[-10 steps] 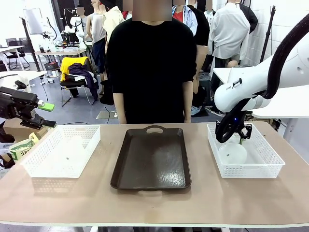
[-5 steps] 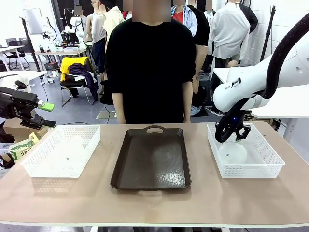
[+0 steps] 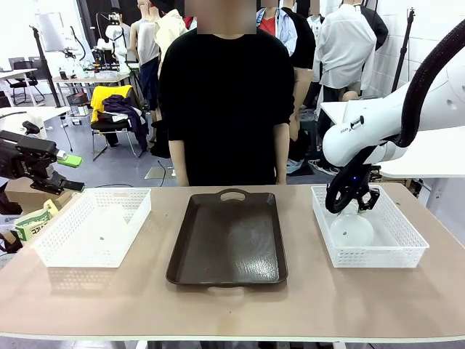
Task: Prepare the laboratory tools.
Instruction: Pick up the Big flask that the person points to.
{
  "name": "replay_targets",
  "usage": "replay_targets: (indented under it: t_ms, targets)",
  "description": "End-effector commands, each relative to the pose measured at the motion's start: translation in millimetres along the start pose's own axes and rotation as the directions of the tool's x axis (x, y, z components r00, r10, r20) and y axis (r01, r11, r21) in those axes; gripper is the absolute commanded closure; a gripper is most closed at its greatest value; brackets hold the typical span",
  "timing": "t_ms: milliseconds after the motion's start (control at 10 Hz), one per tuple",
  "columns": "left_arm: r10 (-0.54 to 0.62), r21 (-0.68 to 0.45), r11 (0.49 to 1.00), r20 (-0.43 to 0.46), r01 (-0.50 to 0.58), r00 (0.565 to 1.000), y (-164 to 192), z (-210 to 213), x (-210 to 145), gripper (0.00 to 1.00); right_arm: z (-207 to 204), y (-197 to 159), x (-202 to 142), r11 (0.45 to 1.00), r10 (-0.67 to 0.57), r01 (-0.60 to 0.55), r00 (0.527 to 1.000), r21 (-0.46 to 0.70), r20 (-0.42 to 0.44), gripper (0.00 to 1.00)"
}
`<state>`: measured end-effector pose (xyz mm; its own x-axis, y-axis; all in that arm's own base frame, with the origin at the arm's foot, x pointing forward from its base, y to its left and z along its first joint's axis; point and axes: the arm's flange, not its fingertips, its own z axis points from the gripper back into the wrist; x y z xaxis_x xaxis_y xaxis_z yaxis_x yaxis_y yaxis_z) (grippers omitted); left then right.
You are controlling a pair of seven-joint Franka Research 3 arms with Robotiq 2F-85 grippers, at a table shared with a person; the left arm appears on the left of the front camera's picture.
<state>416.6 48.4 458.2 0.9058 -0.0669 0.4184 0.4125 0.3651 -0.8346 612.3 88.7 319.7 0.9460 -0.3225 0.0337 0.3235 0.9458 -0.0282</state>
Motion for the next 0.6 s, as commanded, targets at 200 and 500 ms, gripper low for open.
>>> replay_targets:
  t_ms: [200, 500]
  targets:
    - [0.005, -0.013, 1.000, 0.004, -0.005, 1.000, -2.1, 2.4, 1.4, 0.00, -0.3, 2.8, -1.1, 1.000, 0.005, -0.005, 1.000, 0.006, 0.007, 1.00]
    - [0.005, -0.013, 1.000, 0.004, -0.005, 1.000, -2.1, 2.4, 1.4, 0.00, -0.3, 2.8, -1.1, 1.000, 0.005, -0.005, 1.000, 0.006, 0.007, 1.00]
